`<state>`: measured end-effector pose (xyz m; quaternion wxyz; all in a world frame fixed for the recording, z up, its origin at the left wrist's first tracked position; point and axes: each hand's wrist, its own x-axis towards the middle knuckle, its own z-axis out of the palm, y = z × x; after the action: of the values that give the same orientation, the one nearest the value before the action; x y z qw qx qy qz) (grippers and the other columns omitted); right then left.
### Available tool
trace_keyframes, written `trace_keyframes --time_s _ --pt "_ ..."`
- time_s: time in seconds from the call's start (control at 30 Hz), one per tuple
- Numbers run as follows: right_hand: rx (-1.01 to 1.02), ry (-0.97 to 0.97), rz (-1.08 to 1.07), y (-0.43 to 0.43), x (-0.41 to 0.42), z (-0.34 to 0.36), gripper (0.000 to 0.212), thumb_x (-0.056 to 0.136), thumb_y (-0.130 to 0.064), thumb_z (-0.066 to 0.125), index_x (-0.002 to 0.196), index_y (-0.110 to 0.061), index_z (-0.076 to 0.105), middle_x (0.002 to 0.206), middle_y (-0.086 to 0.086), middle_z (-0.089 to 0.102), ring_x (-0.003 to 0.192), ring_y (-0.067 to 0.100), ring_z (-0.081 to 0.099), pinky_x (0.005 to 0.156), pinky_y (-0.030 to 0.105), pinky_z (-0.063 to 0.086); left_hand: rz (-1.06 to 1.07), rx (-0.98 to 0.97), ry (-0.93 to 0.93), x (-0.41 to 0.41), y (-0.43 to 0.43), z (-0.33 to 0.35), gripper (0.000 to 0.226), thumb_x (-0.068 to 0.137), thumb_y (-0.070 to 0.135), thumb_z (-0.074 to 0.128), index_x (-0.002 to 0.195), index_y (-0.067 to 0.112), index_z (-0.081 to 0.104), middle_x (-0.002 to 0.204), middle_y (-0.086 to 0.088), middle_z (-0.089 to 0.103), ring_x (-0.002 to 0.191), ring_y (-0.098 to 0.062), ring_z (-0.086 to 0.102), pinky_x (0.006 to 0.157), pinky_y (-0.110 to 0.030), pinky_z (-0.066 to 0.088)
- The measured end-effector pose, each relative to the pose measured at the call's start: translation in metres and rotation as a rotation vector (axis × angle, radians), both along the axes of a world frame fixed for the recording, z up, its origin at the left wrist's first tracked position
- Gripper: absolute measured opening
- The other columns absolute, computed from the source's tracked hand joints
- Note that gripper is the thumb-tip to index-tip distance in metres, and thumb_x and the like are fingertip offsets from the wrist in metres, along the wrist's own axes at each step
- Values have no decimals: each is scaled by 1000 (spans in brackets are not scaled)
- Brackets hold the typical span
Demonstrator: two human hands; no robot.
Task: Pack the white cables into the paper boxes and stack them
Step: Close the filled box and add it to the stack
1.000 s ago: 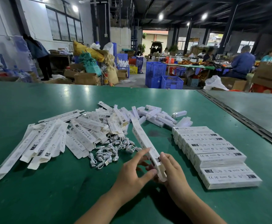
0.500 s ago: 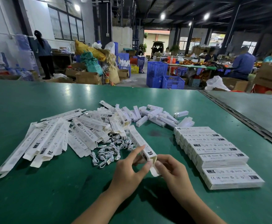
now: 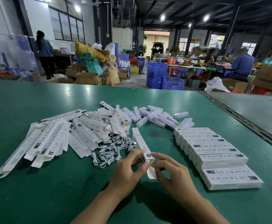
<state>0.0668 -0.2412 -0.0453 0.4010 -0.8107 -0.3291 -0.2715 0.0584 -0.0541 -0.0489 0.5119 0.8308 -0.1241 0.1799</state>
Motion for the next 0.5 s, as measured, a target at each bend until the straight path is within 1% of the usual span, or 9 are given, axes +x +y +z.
trace_keyframes --time_s 0.07,0.17,0.23,0.3,0.33,0.4,0.47,0.5 --pt "-32 14 9 -2 1 0 29 76 2 75 90 -22 67 126 -18 61 87 -3 66 78 14 51 -1 0 2 0 0 -1 41 81 60 61 115 38 65 81 12 74 77 -1 69 68 -11 49" --pt "-58 15 25 -5 2 -1 32 72 1 76 90 -23 64 126 -16 60 84 -1 65 76 13 50 -1 -7 22 2 0 -3 39 80 62 60 112 41 64 80 17 74 76 1 69 67 -10 48" --pt "-55 16 37 -4 2 -1 27 78 -7 77 92 -25 63 127 -15 59 78 0 64 75 12 49 -9 -19 44 4 1 -5 38 79 61 61 112 41 64 82 17 75 78 1 70 69 -11 49" --pt "-41 12 42 -1 1 -1 10 88 -21 71 95 -25 65 126 -16 59 73 -2 62 73 11 48 -13 -37 64 5 2 -7 39 79 62 61 113 44 63 84 16 75 81 0 70 73 -15 52" --pt "-29 13 39 0 1 -1 6 91 -26 66 97 -26 65 125 -17 59 71 -3 61 72 12 49 -16 -45 71 6 2 -8 39 79 63 61 113 46 62 84 15 75 82 0 70 75 -20 54" --pt "-11 22 25 2 0 0 10 93 -32 60 101 -28 65 123 -17 60 69 -1 61 70 15 51 -22 -50 70 8 3 -9 39 80 65 59 114 47 61 83 12 75 81 -2 71 75 -26 56" --pt "-12 44 6 2 -1 0 12 93 -32 61 104 -29 61 117 -17 63 67 1 62 66 20 53 -24 -50 63 8 3 -9 42 80 69 57 114 46 62 81 11 75 78 -3 70 74 -28 56" --pt "-14 58 -12 1 -1 0 16 92 -31 63 107 -32 58 110 -17 65 65 2 63 65 21 53 -25 -54 62 8 3 -10 43 79 71 56 114 46 63 81 12 75 77 -2 70 72 -27 56"
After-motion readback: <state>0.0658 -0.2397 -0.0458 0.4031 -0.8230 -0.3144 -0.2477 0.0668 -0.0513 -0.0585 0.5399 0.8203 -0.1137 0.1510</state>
